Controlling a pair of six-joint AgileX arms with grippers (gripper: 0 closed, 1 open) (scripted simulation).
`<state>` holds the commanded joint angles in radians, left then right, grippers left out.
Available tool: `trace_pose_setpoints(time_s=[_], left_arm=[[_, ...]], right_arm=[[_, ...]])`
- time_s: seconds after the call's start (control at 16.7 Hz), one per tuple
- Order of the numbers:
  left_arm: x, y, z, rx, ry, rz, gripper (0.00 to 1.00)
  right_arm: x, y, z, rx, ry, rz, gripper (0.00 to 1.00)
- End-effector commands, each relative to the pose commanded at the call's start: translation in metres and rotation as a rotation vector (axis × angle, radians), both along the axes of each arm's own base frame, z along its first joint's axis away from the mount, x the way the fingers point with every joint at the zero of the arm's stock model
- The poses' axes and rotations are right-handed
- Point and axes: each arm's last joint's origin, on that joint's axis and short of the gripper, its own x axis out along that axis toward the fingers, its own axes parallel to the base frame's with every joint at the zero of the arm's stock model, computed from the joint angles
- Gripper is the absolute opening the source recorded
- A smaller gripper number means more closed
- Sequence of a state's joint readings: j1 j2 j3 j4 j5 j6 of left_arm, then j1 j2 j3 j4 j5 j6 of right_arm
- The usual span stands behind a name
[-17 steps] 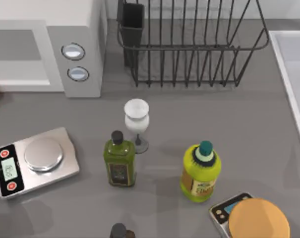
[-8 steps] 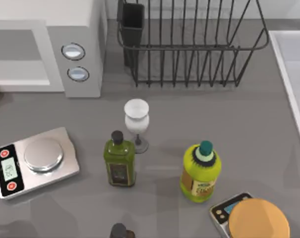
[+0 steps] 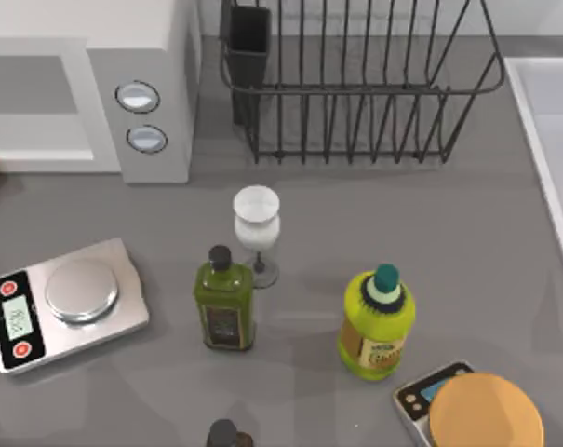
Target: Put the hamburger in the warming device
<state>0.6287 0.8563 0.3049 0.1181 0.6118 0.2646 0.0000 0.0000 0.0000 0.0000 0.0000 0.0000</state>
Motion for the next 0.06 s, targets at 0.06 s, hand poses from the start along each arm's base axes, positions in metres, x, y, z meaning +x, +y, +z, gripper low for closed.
trace_pose_setpoints(time_s=[0.06], left_arm=[[0.0, 0.0, 0.0, 0.0, 0.0, 0.0, 1.0]], right_arm=[[0.0, 0.0, 0.0, 0.0, 0.0, 0.0, 1.0]])
